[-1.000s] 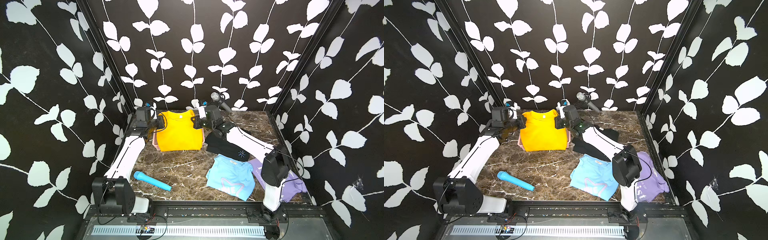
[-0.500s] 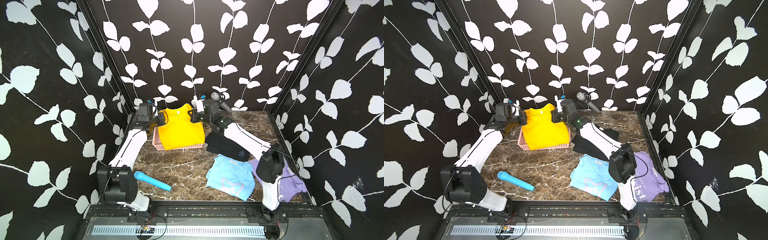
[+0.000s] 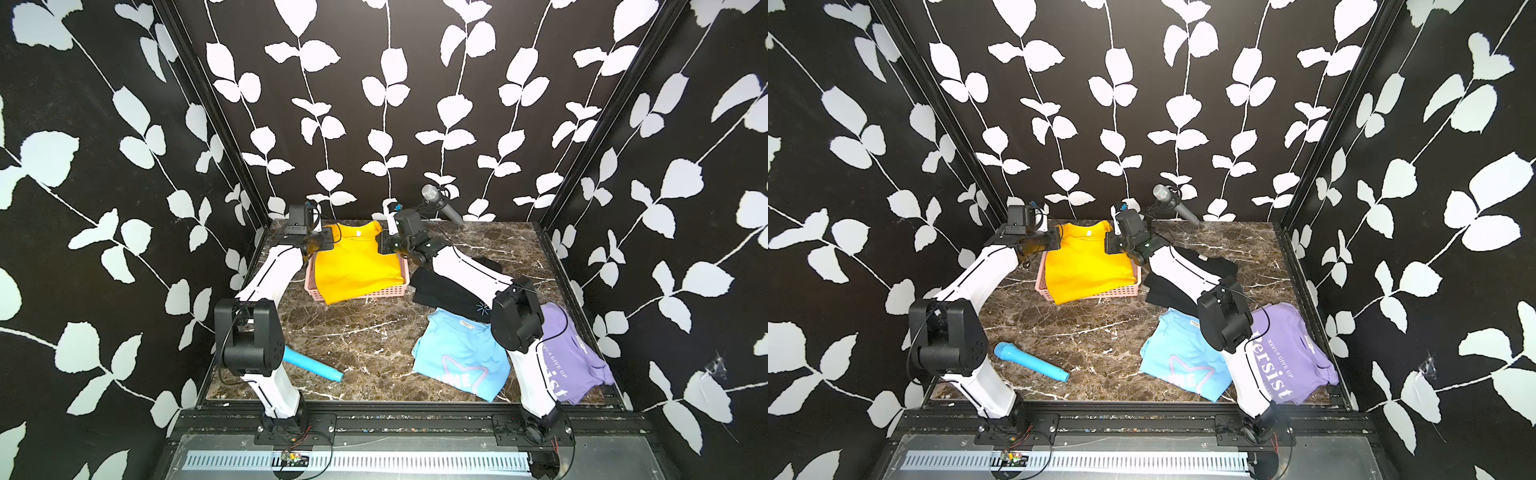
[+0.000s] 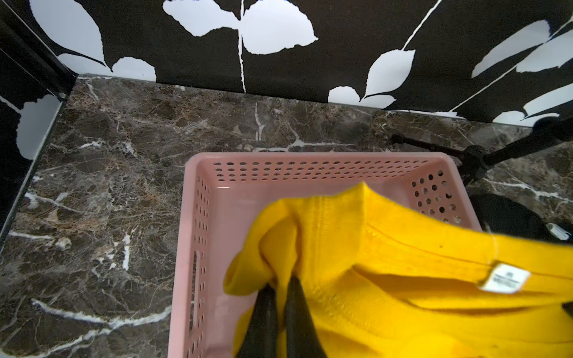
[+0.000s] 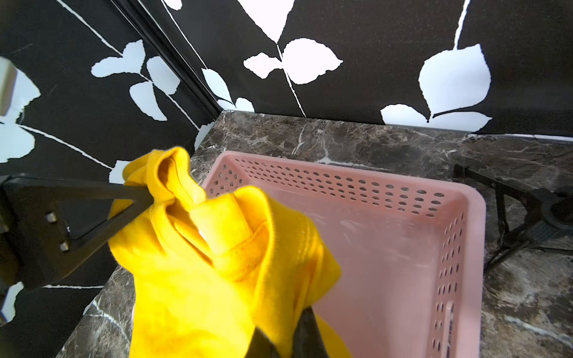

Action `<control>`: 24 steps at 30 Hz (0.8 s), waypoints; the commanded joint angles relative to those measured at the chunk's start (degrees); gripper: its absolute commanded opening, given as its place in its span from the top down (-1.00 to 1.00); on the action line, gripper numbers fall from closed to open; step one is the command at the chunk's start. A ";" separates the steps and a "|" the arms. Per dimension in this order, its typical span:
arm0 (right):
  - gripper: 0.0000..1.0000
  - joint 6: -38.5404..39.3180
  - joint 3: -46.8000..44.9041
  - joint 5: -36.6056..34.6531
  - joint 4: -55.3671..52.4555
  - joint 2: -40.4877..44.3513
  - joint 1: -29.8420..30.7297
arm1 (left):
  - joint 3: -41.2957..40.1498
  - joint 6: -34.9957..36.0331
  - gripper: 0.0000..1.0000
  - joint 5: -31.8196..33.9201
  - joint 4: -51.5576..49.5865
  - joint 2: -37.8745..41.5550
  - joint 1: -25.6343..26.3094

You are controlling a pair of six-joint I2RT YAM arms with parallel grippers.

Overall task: Put the folded t-shirts into the basket
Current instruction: Place the T-shirt in the bin.

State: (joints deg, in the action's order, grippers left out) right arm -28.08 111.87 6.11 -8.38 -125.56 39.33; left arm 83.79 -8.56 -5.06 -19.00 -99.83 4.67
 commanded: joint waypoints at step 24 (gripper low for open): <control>1.00 -2.16 7.47 -9.23 -1.75 -10.03 -0.67 | 11.95 6.21 1.00 -0.65 0.20 -19.01 -0.62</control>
State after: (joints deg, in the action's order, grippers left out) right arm -29.58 117.27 -0.10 -10.11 -134.80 39.20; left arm 93.86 -3.40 -6.20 -18.90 -118.65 4.67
